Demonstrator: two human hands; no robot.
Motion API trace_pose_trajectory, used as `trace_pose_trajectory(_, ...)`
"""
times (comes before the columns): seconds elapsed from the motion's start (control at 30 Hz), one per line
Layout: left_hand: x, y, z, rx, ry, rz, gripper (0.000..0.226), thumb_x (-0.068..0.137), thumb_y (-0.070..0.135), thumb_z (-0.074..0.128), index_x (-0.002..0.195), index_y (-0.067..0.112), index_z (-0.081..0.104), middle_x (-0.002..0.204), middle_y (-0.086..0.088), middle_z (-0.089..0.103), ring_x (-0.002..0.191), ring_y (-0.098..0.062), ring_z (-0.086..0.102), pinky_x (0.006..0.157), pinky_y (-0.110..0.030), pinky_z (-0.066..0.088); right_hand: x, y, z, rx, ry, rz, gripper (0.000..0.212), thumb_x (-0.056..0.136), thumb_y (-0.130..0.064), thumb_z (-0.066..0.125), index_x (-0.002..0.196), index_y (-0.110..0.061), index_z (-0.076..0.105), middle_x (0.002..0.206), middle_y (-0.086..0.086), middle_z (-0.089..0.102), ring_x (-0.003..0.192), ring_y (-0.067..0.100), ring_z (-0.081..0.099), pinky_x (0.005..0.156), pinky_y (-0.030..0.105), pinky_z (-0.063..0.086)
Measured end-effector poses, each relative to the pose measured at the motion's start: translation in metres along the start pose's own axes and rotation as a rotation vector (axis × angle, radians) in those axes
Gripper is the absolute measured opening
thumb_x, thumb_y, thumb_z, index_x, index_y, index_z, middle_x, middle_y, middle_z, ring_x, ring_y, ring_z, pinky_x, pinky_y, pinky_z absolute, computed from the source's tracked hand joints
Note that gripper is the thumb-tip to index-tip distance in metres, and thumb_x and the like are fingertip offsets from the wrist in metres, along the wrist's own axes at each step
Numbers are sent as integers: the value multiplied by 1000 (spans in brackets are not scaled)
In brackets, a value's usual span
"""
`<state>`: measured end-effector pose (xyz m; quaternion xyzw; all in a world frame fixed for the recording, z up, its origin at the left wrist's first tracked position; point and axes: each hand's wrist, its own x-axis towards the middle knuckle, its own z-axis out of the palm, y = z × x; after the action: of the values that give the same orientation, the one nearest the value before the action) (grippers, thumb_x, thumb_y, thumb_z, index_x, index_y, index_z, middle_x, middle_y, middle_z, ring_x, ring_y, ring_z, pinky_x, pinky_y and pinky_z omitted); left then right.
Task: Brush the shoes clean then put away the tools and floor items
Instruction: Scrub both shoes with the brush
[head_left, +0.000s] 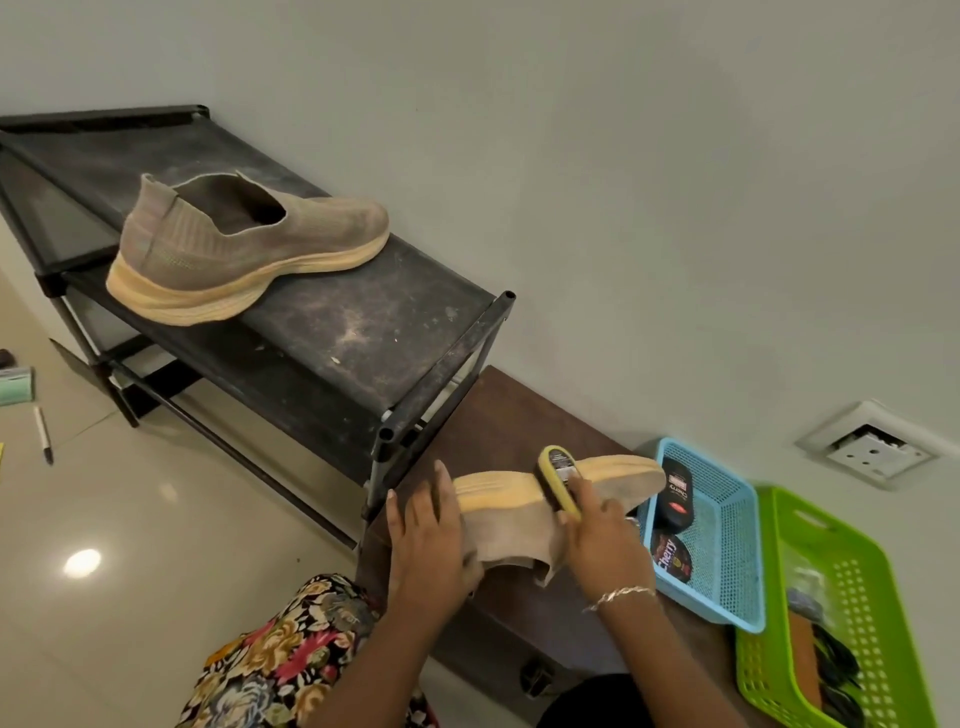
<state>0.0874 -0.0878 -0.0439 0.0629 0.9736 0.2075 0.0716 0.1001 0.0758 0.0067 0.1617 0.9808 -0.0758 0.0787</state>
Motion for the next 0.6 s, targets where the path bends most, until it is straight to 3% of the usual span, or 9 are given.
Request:
trace_pose_trajectory(0.1, 0, 2, 0, 30, 9, -6, 103, 84, 48, 52, 143, 6, -20, 149, -10, 14, 141, -24, 12, 116, -46, -4, 14, 21, -11, -37, 72, 107, 49, 97, -33, 34, 143, -37, 18, 126, 15, 42, 111, 35, 47, 83, 44, 44)
trace_pose_trajectory(0.2, 0, 5, -1, 31, 2, -14, 104, 83, 48, 53, 143, 5, -21, 149, -10, 14, 141, -24, 12, 116, -46, -5, 16, 19, -14, 99, 195, 297, 49, 96, -33, 37, 143, -27, 23, 123, 22, 44, 108, 40, 50, 84, 45, 44)
trace_pose_trajectory(0.27, 1, 6, -2, 11, -11, -18, 108, 82, 48, 56, 142, 5, -22, 147, -11, 16, 140, -25, 15, 115, -45, -5, 6, -2, -6, 176, 156, 249, 49, 96, -34, 37, 142, -29, 23, 119, 19, 46, 102, 38, 54, 80, 41, 45)
trace_pose_trajectory(0.33, 1, 7, 3, -31, 27, 2, 113, 77, 47, 62, 142, 2, -18, 144, -16, 25, 137, -28, 24, 116, -47, 2, -14, -29, 10, 111, 26, 20, 49, 97, -37, 34, 143, -34, 17, 121, 11, 43, 101, 31, 55, 76, 37, 44)
trace_pose_trajectory(0.4, 1, 7, 6, -31, 80, 8, 116, 72, 47, 66, 142, 0, -13, 140, -18, 33, 134, -31, 31, 116, -50, 10, -22, -33, 13, 22, -30, -86, 52, 97, -40, 31, 145, -37, 11, 124, 7, 40, 104, 27, 53, 80, 36, 45)
trace_pose_trajectory(0.5, -1, 6, 4, 43, -6, 4, 107, 82, 48, 55, 143, 3, -20, 146, -13, 17, 139, -26, 16, 115, -45, -4, 2, 4, -7, -9, -11, 35, 48, 97, -39, 32, 142, -38, 18, 127, 11, 42, 109, 32, 50, 84, 43, 45)
trace_pose_trajectory(0.6, -1, 9, 3, 74, 2, 7, 108, 81, 50, 56, 143, 4, -21, 147, -12, 17, 139, -26, 15, 115, -45, -5, 18, 25, -19, -4, 34, 144, 47, 97, -36, 33, 142, -34, 22, 126, 15, 42, 111, 35, 49, 84, 44, 44)
